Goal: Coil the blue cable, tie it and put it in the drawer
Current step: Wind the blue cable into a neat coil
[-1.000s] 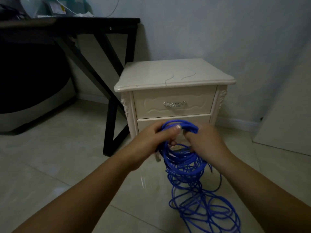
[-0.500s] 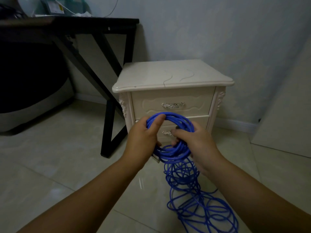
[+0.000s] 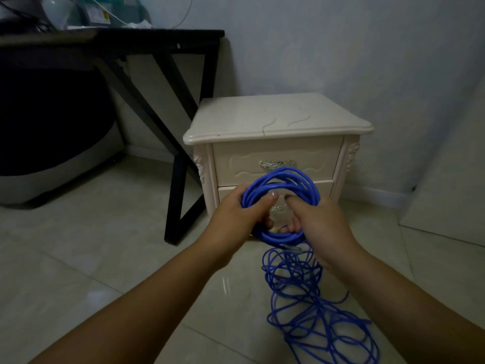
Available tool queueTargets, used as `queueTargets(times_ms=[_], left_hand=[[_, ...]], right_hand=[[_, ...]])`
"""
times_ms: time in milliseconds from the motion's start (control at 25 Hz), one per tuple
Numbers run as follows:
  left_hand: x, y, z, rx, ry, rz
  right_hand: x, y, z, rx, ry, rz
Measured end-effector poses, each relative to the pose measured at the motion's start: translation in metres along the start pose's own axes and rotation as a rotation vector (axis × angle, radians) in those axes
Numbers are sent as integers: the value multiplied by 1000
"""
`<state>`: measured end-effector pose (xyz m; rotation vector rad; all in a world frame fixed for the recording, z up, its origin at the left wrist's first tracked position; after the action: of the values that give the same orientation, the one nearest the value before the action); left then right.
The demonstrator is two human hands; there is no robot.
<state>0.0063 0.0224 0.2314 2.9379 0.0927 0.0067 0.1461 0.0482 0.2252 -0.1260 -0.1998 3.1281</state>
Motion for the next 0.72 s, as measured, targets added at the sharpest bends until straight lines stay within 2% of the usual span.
queueTargets(times_ms=[120,240,280,360,440,520,640,720], left_hand=[[-9,2,-7,53,-234,105],[-8,5,-9,90,-449,155],[-7,5,-8,102,-480,155],[-3,5,-8,142,-518,151],[-2,4,-9,193,-567,121],[-5,1,-11,219,-553,77],[-13,-4,-12,145,-179,22],[-17,-6,-11,87,50,3]], right_hand=[[-3,-1,12,-98,371,194],[3,-2,23,-262,830,493],[5,-2,25,-315,926,575],[6,0,25,-364,943,599],[0,-1,21,-346,769,522],[-7,-4,19,-240,452,429],[-13,-5,13,36,-150,444],[-11,0,8,168,-457,491]])
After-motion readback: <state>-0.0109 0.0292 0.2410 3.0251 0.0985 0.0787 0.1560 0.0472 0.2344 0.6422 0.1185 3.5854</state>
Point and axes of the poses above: each hand's wrist, its own y-axis away from the middle knuckle, its own x-axis out of the palm, z = x × y, the point moved 2 cm from there along -y, towards the middle knuckle, and after that the axes turned 12 degrees about -x, right-handed, at the moved point
